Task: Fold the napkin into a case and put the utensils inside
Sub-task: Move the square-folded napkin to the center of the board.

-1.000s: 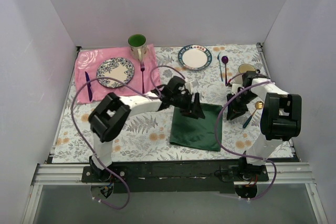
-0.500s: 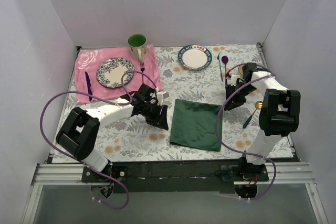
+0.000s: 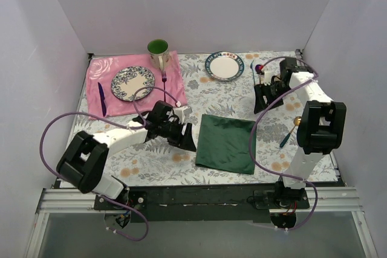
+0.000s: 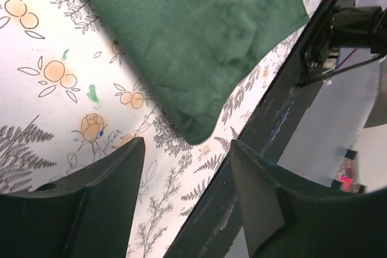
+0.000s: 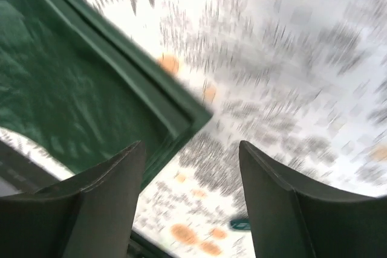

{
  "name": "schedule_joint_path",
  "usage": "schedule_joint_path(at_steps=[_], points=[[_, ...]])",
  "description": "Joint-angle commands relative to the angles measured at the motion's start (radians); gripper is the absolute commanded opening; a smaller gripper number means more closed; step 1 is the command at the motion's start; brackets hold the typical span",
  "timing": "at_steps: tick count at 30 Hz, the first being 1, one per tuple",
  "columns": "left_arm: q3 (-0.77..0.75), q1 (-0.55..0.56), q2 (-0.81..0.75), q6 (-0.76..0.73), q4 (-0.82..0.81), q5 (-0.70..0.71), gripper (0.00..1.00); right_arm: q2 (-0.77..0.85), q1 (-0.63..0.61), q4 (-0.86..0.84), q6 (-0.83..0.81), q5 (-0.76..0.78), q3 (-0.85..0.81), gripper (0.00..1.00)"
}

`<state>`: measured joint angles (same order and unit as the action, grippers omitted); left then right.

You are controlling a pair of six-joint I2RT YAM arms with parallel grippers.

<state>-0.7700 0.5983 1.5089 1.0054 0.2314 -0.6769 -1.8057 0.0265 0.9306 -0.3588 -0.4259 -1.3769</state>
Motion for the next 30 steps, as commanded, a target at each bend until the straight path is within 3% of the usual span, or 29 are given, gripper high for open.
schedule_joint_path(at_steps=[1,4,7,11,18,21,22,26,30], points=[[0.038,0.001,-0.199,-0.268,-0.015,0.0,0.6,-0.06,-0.074,0.03,-0.118,-0.02,-0.146,0.75],[0.101,0.078,-0.367,-0.538,0.023,0.054,0.59,-0.099,-0.127,0.034,-0.147,-0.002,-0.162,0.72],[0.132,0.239,-0.438,-0.661,0.094,0.098,0.52,-0.136,-0.163,0.017,-0.151,0.021,-0.152,0.65],[0.124,0.392,-0.38,-0.634,0.109,0.189,0.4,-0.172,-0.175,-0.007,-0.152,0.047,-0.134,0.63],[0.144,0.483,-0.312,-0.625,-0.052,0.456,0.46,-0.164,-0.175,-0.032,-0.187,0.061,-0.056,0.61],[0.144,0.498,-0.274,-0.652,-0.063,0.534,0.46,-0.162,-0.175,-0.021,-0.195,0.041,-0.024,0.53],[0.143,0.503,-0.265,-0.656,-0.063,0.549,0.45,-0.162,-0.175,-0.015,-0.198,0.03,-0.004,0.44],[0.117,0.517,-0.21,-0.651,-0.043,0.562,0.31,-0.152,-0.175,-0.021,-0.203,0.027,0.051,0.35],[0.146,0.543,-0.201,-0.666,-0.056,0.6,0.36,-0.126,-0.175,-0.029,-0.209,0.026,0.105,0.31]])
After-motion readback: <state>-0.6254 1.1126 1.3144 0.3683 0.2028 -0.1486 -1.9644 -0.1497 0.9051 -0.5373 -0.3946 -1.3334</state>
